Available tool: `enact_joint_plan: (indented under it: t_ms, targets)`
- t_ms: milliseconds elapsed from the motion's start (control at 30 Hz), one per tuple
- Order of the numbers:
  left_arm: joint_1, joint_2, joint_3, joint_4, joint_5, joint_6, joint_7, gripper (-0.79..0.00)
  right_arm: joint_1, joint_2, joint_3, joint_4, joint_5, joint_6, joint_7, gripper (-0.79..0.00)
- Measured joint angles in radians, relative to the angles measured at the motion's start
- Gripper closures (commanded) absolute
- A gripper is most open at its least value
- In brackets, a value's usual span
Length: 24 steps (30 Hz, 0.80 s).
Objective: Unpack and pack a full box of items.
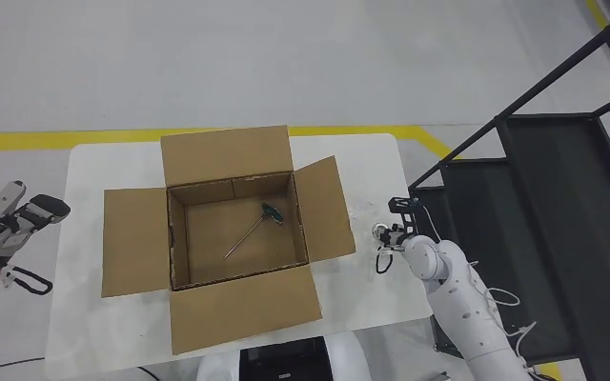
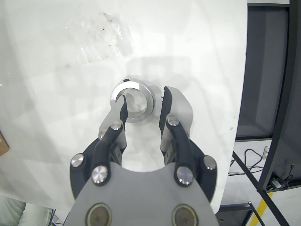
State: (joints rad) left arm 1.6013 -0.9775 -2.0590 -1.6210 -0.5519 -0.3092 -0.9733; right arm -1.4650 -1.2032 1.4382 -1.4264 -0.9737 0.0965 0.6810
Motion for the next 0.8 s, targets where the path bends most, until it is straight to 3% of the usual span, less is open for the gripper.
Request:
enact_joint_plan:
  t_ms: [67,200,533,800]
  targets:
    - [0.0,0.0,0.0,0.0,0.0,0.0,0.0,-0.785,0.003,0.0,-0.004,0.004,0.002,0.0,0.0,-0.256]
    - [0.0,0.0,0.0,0.0,0.0,0.0,0.0,-0.785,0.008,-0.001,-0.008,0.008,0.007,0.0,0.001,0.0]
    - [0.0,0.0,0.0,0.0,0.0,0.0,0.0,-0.785,-0.032,0.007,0.027,-0.118,-0.035,0.025,-0.016,0.0]
    - [0.0,0.0,0.0,0.0,0.0,0.0,0.0,-0.785,-0.157,0.024,0.113,-0.456,-0.173,0.062,-0.036,0.0]
